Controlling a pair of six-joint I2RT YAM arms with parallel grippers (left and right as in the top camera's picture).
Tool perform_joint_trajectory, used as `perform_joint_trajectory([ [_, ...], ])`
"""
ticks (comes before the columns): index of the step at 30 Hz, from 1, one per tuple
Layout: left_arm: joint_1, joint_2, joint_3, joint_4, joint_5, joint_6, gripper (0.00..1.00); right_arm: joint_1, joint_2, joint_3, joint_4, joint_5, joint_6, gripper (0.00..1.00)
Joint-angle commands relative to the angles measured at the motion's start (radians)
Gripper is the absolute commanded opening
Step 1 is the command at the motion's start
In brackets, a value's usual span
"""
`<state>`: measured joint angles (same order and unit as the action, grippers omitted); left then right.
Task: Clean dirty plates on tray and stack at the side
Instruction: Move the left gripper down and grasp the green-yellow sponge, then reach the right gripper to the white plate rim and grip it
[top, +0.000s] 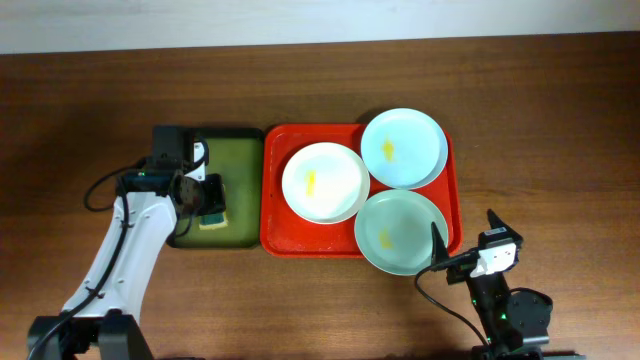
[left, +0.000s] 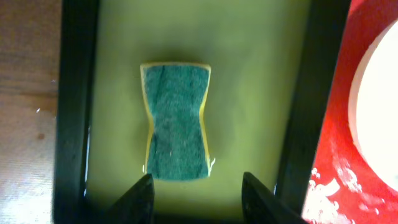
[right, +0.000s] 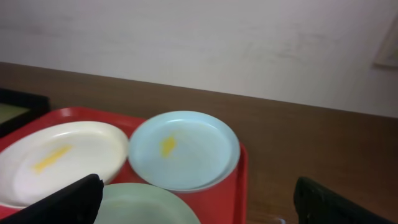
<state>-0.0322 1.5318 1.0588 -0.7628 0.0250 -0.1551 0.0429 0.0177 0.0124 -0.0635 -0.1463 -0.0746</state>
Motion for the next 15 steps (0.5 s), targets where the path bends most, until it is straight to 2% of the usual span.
perform_joint_trajectory([
  [1,0.003,0.008,-0.027,0.050,-0.007,-0.009,0.43,0.003,-0.005,-0.007,0.016,-0.085,0.061,0.99],
  [2,0.003,0.007,-0.027,0.048,-0.006,-0.009,0.43,0.003,-0.005,-0.004,0.046,-0.119,0.108,0.99],
  [6,0.003,0.007,-0.027,0.033,-0.003,-0.010,0.37,0.003,0.031,0.140,-0.084,-0.101,0.117,0.99],
  [9,0.003,0.007,-0.027,0.036,-0.003,-0.009,0.33,0.003,0.204,0.357,-0.159,-0.102,0.138,0.99],
  [11,0.003,0.008,-0.027,0.041,-0.005,-0.009,0.22,0.003,0.454,0.613,-0.301,-0.155,0.143,0.99],
  [13,0.003,0.008,-0.027,0.040,-0.004,-0.009,0.01,0.003,0.740,0.928,-0.579,-0.201,0.143,0.99],
  [15,0.008,0.008,-0.025,0.041,-0.003,-0.009,0.00,0.003,0.927,1.136,-0.727,-0.284,0.143,0.98],
])
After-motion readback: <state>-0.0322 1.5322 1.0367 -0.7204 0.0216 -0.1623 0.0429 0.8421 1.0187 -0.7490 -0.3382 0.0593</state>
